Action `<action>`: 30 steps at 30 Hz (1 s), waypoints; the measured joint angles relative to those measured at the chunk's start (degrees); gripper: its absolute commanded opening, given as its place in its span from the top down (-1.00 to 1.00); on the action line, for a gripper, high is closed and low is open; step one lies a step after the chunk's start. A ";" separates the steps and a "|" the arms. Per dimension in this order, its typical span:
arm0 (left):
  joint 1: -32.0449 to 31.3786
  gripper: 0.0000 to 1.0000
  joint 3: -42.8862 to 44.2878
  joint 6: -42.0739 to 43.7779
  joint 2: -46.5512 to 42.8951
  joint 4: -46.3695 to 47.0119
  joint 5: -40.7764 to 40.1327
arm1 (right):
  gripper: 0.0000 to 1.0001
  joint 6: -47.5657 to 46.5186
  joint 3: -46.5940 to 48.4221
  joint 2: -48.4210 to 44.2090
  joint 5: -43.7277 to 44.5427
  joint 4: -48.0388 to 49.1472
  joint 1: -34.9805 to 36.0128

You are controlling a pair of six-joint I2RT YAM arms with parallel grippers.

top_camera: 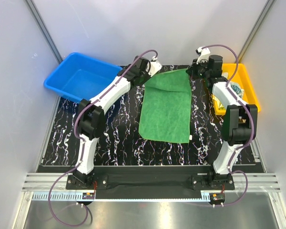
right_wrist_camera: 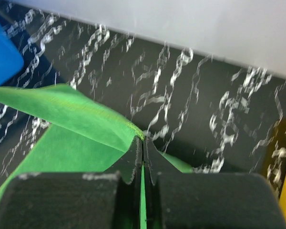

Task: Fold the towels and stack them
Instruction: Fold the towel

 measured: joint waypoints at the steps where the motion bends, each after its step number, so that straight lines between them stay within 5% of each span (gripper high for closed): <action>1: -0.13 1.00 -2.25 0.04 -1.31 0.13 -0.07 | 1.00 0.02 -0.90 -0.57 0.09 -0.68 0.00; 13: -5.92 1.00 -19.56 -1.60 -15.65 2.58 -0.83 | 1.00 5.57 -21.42 -17.66 1.57 -5.46 0.00; 30: -8.92 1.00 -37.64 -9.38 -25.38 2.54 1.79 | 1.00 17.81 -37.27 -33.73 6.47 -11.41 0.09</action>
